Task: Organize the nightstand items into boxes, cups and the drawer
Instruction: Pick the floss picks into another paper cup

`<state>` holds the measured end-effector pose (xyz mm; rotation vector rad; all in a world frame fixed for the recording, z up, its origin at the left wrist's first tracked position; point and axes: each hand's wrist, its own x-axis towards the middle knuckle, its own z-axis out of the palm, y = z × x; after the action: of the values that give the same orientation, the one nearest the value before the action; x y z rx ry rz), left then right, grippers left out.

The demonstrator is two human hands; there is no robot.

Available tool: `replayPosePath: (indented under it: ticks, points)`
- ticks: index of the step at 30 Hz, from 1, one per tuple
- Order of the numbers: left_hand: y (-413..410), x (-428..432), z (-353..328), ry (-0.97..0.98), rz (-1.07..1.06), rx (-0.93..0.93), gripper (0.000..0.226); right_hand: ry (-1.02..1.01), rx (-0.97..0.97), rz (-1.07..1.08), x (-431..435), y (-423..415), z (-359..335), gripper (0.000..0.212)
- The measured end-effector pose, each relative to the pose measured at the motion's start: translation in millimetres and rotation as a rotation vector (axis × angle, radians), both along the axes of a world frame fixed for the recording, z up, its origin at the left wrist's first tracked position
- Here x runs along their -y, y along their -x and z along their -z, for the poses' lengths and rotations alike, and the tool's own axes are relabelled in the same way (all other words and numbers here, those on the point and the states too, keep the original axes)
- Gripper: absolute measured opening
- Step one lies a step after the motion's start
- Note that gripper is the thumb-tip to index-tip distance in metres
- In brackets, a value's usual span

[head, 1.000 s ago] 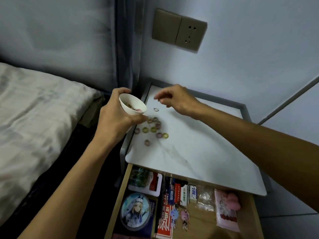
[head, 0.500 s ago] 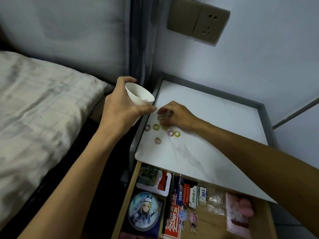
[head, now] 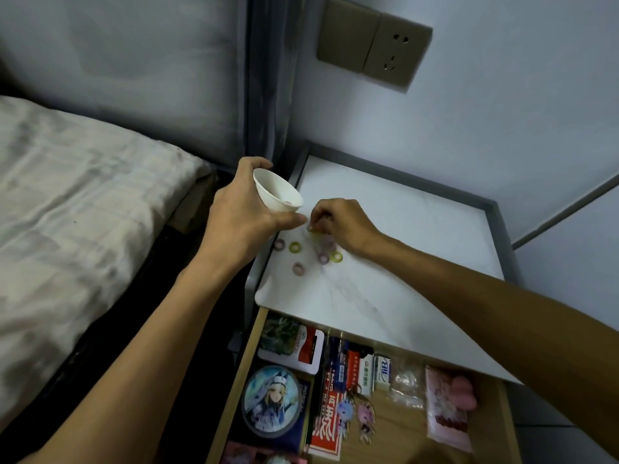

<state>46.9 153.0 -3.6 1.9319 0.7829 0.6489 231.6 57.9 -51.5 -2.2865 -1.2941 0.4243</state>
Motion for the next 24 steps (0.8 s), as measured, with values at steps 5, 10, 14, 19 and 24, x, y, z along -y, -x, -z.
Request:
replayPosePath:
  ticks: [5, 10, 14, 19, 24]
  points:
    - [-2.2, 7.0, 2.7, -0.007, 0.033, -0.013, 0.081, -0.111, -0.105, 0.021, 4.9, -9.5, -53.7, 0.002]
    - [-8.8, 18.9, 9.5, 0.013, 0.082, -0.013, 0.083, -0.174, -0.153, -0.100, -0.9, 10.4, -103.4, 0.006]
    - [-10.7, 27.5, 7.8, 0.063, 0.123, 0.031, 0.074, -0.017, -0.060, -0.298, -5.1, 38.9, -109.3, 0.011]
    - [-7.6, 25.7, 2.6, 0.128, 0.090, 0.086, 0.071, -0.146, -0.165, -0.252, 2.0, 34.7, -113.9, 0.019]
    - [-3.0, 16.2, 0.6, 0.068, 0.042, 0.064, 0.081, -0.184, -0.130, -0.050, 16.7, 11.6, -86.9, 0.015]
